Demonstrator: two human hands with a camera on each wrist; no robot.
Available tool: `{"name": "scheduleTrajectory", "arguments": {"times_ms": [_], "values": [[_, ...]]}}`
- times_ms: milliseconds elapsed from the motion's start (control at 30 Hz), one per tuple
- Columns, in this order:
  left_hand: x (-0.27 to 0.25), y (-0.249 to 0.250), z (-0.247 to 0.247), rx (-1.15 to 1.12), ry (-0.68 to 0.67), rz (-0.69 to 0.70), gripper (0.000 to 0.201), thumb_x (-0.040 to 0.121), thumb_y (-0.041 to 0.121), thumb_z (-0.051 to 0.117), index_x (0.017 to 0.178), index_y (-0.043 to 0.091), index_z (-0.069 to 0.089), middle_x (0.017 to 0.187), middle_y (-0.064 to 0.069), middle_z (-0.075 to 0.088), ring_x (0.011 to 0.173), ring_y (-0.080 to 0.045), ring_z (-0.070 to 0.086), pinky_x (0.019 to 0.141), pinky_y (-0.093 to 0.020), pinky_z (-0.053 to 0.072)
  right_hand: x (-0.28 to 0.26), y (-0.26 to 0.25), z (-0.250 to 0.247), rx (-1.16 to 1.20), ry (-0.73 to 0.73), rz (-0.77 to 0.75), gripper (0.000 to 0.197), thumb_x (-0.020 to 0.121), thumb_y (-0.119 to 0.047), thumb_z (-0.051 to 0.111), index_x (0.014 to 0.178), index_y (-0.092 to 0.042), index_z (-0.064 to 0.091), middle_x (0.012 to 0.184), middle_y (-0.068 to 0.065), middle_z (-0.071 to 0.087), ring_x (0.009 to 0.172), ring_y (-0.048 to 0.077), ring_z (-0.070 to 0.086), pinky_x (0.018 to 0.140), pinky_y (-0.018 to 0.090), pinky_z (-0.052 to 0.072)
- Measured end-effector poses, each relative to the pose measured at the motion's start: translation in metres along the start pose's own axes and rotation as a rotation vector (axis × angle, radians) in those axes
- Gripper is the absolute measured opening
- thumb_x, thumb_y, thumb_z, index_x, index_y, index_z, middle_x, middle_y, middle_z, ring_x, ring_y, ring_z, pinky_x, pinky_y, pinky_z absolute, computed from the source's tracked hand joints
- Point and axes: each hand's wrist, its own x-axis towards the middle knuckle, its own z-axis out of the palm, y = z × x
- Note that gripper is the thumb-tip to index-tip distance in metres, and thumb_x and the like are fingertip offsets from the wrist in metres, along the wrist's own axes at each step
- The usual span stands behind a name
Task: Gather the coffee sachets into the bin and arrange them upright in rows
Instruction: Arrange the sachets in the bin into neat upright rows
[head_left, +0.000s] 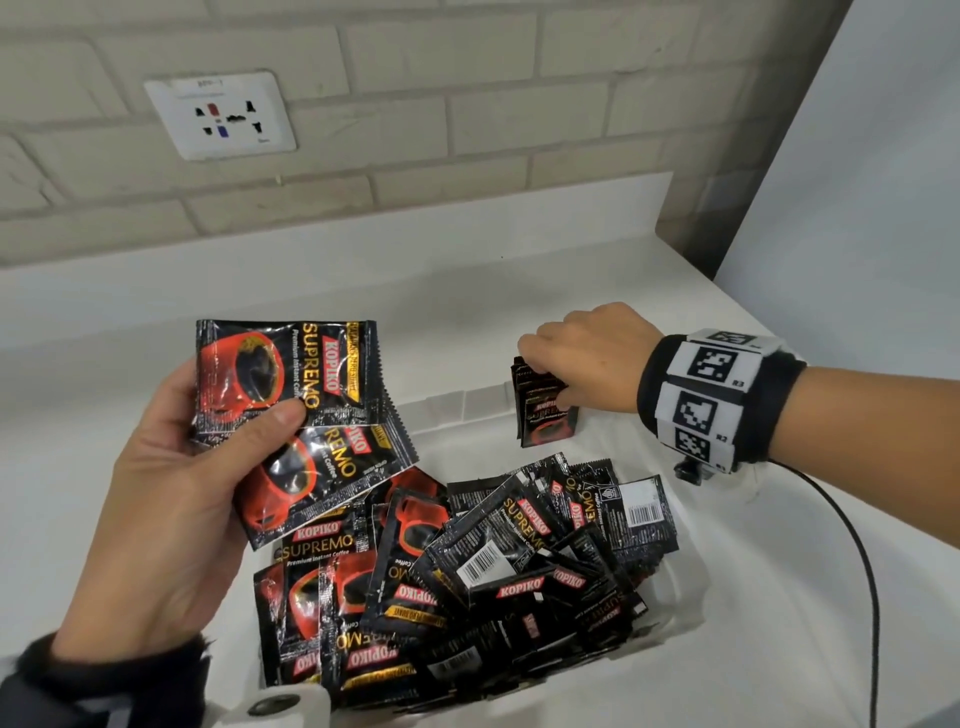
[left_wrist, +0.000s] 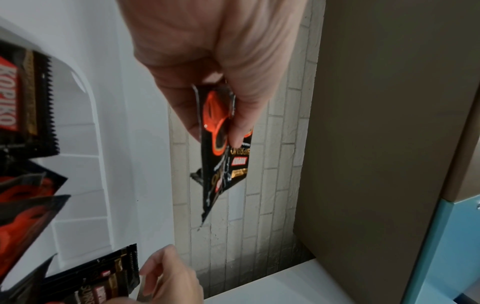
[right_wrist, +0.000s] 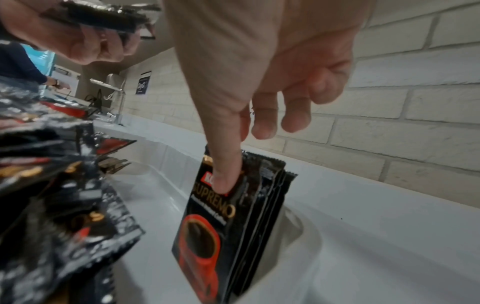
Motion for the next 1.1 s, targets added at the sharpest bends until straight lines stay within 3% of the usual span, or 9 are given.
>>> {"name": "scheduleTrajectory", "arguments": {"times_ms": [133, 400, 467, 567, 667, 733, 833, 900, 1100], "values": [[0.000, -0.002, 0.001, -0.007, 0.001, -0.031, 0.035, 0.057, 0.011, 0.063, 0.083, 0.034, 0.070, 0.078, 0.012, 0.071, 0.063, -0.005, 0.067, 0.053, -0.025, 0.057, 0.001, 0.006, -0.001, 0.037, 0.005, 0.044, 0.032, 0.089, -0.035, 0.056, 0.108, -0.016, 0.040, 0.101, 0.000, 0.060, 0.087, 0.024, 0.059, 0.059, 0.029, 0.033], [-0.001, 0.001, 0.004, -0.049, -0.020, -0.056, 0.044, 0.038, 0.023, 0.072, 0.081, 0.035, 0.071, 0.077, 0.011, 0.071, 0.062, -0.007, 0.067, 0.053, -0.024, 0.057, -0.006, 0.011, -0.015, 0.199, 0.050, 0.162, 0.031, 0.086, -0.045, 0.055, 0.090, -0.023, 0.035, 0.088, -0.006, 0.054, 0.074, 0.019, 0.048, 0.056, 0.026, 0.028], [0.000, -0.001, 0.007, -0.067, -0.053, -0.068, 0.053, 0.033, 0.025, 0.081, 0.084, 0.034, 0.071, 0.080, 0.009, 0.071, 0.065, -0.009, 0.069, 0.053, -0.024, 0.056, -0.013, 0.013, -0.025, 0.425, 0.087, 0.232, 0.029, 0.083, -0.048, 0.058, 0.086, -0.025, 0.041, 0.080, -0.011, 0.051, 0.075, 0.015, 0.051, 0.059, 0.027, 0.030], [0.002, -0.004, 0.021, -0.061, -0.087, -0.090, 0.066, 0.025, 0.032, 0.090, 0.088, 0.032, 0.070, 0.083, 0.007, 0.073, 0.068, -0.010, 0.070, 0.054, -0.025, 0.056, -0.022, 0.002, -0.043, 1.052, 0.122, 0.218, 0.028, 0.073, -0.050, 0.065, 0.079, -0.026, 0.053, 0.072, -0.010, 0.056, 0.061, 0.006, 0.052, 0.058, 0.022, 0.040], [0.004, -0.005, 0.045, -0.057, -0.094, -0.095, 0.049, 0.048, 0.014, 0.075, 0.095, 0.026, 0.064, 0.077, 0.008, 0.073, 0.065, -0.010, 0.069, 0.055, -0.025, 0.057, -0.029, -0.019, -0.057, 1.429, -0.017, 0.134, 0.054, 0.053, -0.059, 0.058, 0.092, -0.022, 0.056, 0.076, -0.004, 0.062, 0.057, 0.005, 0.057, 0.047, 0.019, 0.047], [0.003, -0.005, 0.058, -0.025, -0.119, -0.084, 0.046, 0.054, 0.008, 0.068, 0.096, 0.025, 0.062, 0.076, 0.008, 0.072, 0.065, -0.010, 0.068, 0.056, -0.024, 0.057, -0.029, -0.027, -0.055, 1.559, -0.053, 0.107, 0.058, 0.052, -0.053, 0.061, 0.097, -0.018, 0.055, 0.081, -0.001, 0.064, 0.059, 0.008, 0.059, 0.047, 0.019, 0.050], [-0.001, -0.006, 0.070, 0.030, -0.167, -0.075, 0.048, 0.052, 0.013, 0.071, 0.097, 0.030, 0.063, 0.081, 0.009, 0.073, 0.069, -0.012, 0.070, 0.059, -0.026, 0.057, -0.030, -0.031, -0.049, 1.733, 0.040, 0.169, 0.021, 0.072, -0.026, 0.069, 0.086, -0.017, 0.056, 0.074, 0.000, 0.065, 0.055, 0.011, 0.060, 0.042, 0.017, 0.050], [-0.002, -0.007, 0.073, 0.026, -0.173, -0.087, 0.049, 0.053, 0.013, 0.071, 0.098, 0.030, 0.062, 0.079, 0.009, 0.074, 0.067, -0.011, 0.070, 0.055, -0.023, 0.056, -0.032, -0.028, -0.046, 1.785, 0.090, 0.243, 0.011, 0.081, -0.012, 0.065, 0.082, -0.016, 0.055, 0.073, 0.003, 0.065, 0.053, 0.012, 0.061, 0.040, 0.017, 0.050], [0.002, -0.007, 0.070, -0.049, -0.091, -0.118, 0.058, 0.055, 0.009, 0.069, 0.106, 0.033, 0.058, 0.075, 0.005, 0.072, 0.062, -0.008, 0.068, 0.052, -0.021, 0.054, -0.042, 0.005, -0.042, 1.961, 0.286, 0.379, 0.015, 0.075, -0.013, 0.066, 0.087, -0.014, 0.056, 0.076, 0.006, 0.067, 0.054, 0.014, 0.064, 0.046, 0.020, 0.053]]}}
